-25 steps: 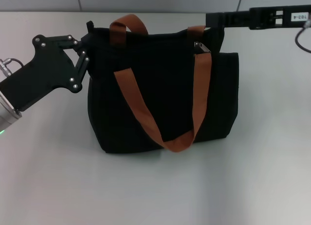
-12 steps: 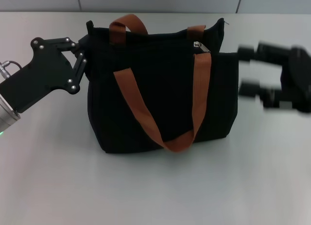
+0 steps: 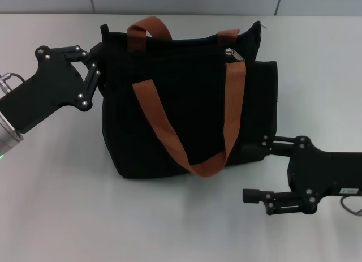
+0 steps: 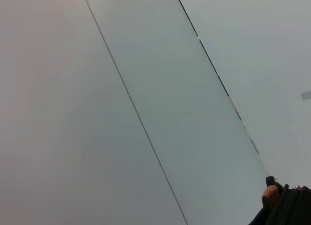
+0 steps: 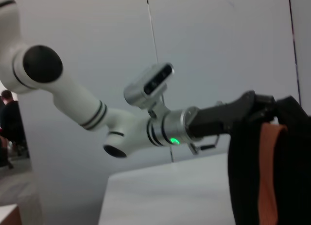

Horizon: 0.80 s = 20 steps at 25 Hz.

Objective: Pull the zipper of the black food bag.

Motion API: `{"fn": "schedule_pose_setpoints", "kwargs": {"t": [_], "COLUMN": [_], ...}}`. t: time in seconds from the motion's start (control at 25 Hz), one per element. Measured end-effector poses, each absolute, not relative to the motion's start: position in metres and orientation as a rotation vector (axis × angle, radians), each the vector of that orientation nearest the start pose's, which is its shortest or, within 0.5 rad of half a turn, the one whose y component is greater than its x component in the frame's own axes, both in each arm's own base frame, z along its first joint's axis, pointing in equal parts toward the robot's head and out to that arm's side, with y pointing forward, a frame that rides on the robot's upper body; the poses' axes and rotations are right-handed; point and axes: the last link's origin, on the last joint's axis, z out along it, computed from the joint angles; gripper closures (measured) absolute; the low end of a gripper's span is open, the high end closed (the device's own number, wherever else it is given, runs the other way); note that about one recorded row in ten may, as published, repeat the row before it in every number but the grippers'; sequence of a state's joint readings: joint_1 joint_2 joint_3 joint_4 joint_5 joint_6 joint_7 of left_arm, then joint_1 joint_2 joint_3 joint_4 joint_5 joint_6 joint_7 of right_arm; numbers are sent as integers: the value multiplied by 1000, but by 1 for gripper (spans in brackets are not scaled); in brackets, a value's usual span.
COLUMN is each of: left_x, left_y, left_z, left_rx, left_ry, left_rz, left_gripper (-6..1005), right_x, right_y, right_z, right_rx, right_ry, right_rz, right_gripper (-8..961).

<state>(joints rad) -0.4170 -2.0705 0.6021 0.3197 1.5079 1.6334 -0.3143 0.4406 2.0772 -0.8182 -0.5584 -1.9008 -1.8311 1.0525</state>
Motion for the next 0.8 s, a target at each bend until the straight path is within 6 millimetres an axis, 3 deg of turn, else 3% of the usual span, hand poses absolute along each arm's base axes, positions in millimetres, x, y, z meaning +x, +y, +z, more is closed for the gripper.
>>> {"fn": "schedule_pose_setpoints", "kwargs": {"t": [0.4,0.64,0.8], "left_x": [-288,-295,-301], "left_y": [296,291,288], "left_z": [11,24,39], "left_rx": [-2133,-2137,-2197], "left_ry": [91,2,-100], "left_rz": [-890,-921,-930], "left_gripper": [938,756,570], "right_x": [258,258,258], "right_y": [266,267,269], "right_z": [-27,-28,-29], "right_rx": [-2929,-2927,-2923], "right_ry": [294,296,299], "right_rz": [965,961,952], "right_gripper": [176,176,176]}}
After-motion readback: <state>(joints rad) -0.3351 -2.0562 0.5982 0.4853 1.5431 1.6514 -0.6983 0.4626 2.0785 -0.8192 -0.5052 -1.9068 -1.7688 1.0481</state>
